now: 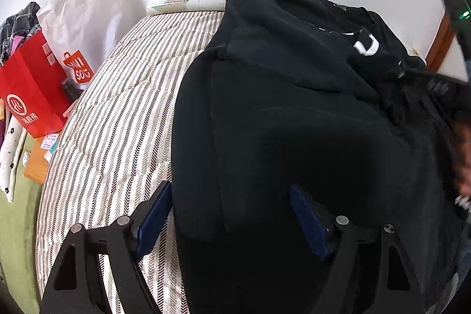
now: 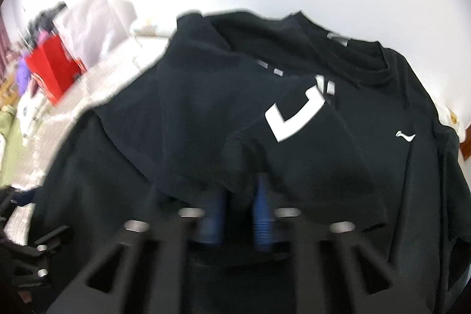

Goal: Fold small clothes

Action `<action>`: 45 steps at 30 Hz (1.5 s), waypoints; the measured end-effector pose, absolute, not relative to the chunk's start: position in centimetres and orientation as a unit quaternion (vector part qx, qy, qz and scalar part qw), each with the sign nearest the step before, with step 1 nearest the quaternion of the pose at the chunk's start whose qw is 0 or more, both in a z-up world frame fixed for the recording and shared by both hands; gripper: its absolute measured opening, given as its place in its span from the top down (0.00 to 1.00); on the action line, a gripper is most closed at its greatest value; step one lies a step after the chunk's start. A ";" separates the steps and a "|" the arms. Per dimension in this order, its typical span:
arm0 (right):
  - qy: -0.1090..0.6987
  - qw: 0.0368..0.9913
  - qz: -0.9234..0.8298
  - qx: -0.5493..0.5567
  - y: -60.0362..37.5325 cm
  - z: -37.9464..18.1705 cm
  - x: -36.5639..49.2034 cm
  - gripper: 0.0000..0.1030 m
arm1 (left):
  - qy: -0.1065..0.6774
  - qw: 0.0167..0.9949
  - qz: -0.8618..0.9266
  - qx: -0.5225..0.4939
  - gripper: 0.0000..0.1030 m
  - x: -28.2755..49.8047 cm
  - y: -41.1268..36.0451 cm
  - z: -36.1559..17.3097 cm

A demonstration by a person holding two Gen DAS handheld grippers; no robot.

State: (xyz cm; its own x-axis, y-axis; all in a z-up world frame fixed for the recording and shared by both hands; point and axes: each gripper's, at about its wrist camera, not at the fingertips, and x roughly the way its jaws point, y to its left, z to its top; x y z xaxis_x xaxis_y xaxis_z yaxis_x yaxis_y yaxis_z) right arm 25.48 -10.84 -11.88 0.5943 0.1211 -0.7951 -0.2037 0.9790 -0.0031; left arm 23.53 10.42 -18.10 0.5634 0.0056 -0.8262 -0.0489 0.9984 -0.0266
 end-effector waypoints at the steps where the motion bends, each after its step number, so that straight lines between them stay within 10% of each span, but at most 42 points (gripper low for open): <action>1: 0.435 0.895 0.097 -0.020 -12.2 -10.9 25.4 0.93 | 0.465 0.885 0.016 -0.022 0.22 23.5 10.4 -18.2; 30: 0.424 0.887 -0.121 0.139 -37.5 -10.9 23.0 0.91 | 0.469 0.882 0.026 -0.025 0.15 23.3 10.7 -18.3; 37: 0.421 0.895 -0.121 0.080 -35.9 -9.6 19.4 0.60 | 0.478 0.878 0.013 -0.019 0.15 21.2 10.9 -18.2; 45: 0.440 0.887 -0.132 0.042 -35.1 -10.4 10.8 0.50 | 0.484 0.875 -0.009 -0.018 0.17 17.4 10.8 -18.0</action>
